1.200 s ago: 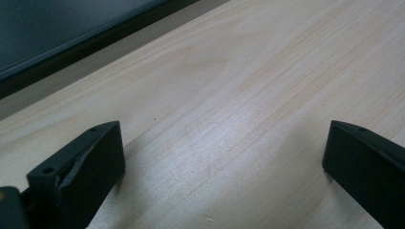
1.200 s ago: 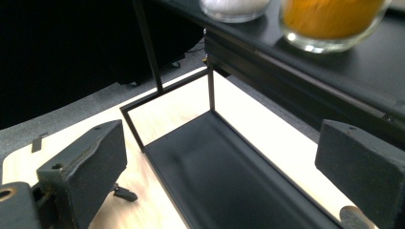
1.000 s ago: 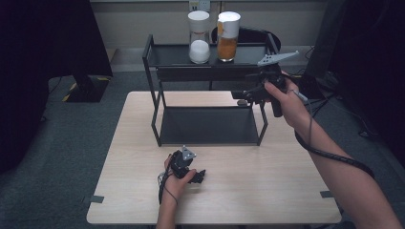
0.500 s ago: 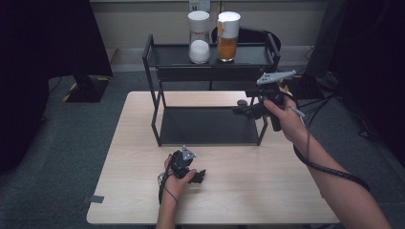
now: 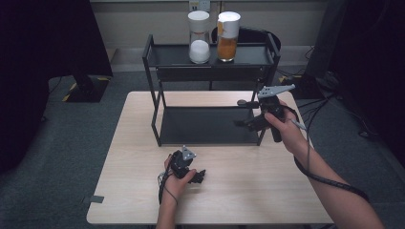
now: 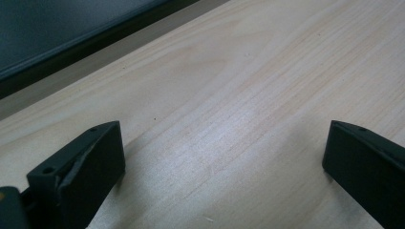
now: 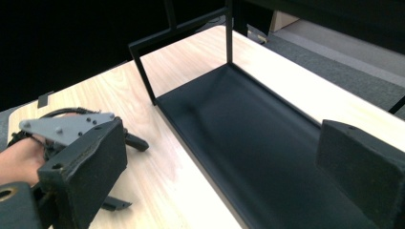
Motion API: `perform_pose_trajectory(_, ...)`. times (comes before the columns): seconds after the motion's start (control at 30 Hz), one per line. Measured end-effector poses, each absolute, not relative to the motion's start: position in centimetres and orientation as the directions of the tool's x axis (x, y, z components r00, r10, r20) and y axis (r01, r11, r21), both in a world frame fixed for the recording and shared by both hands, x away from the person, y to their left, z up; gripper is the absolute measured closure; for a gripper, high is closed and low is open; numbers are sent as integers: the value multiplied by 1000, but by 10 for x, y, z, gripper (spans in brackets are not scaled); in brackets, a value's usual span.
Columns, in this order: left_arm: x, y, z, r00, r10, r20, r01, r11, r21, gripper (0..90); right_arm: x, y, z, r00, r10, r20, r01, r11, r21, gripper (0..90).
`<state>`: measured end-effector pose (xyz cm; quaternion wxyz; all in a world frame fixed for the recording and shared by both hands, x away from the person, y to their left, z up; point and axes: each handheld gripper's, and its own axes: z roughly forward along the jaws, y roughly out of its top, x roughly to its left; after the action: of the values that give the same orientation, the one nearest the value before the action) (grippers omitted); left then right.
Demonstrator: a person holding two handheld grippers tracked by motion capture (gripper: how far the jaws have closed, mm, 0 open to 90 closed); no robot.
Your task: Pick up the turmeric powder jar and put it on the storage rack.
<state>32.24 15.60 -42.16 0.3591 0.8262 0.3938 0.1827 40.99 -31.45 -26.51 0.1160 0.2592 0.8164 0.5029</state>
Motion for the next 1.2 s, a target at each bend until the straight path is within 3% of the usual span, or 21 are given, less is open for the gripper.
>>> perform_pose_trajectory(1.2,322,156,-422,623,782,19,519,-432,737,0,388,-344,-322,-837,533,124,360,365,859,28)
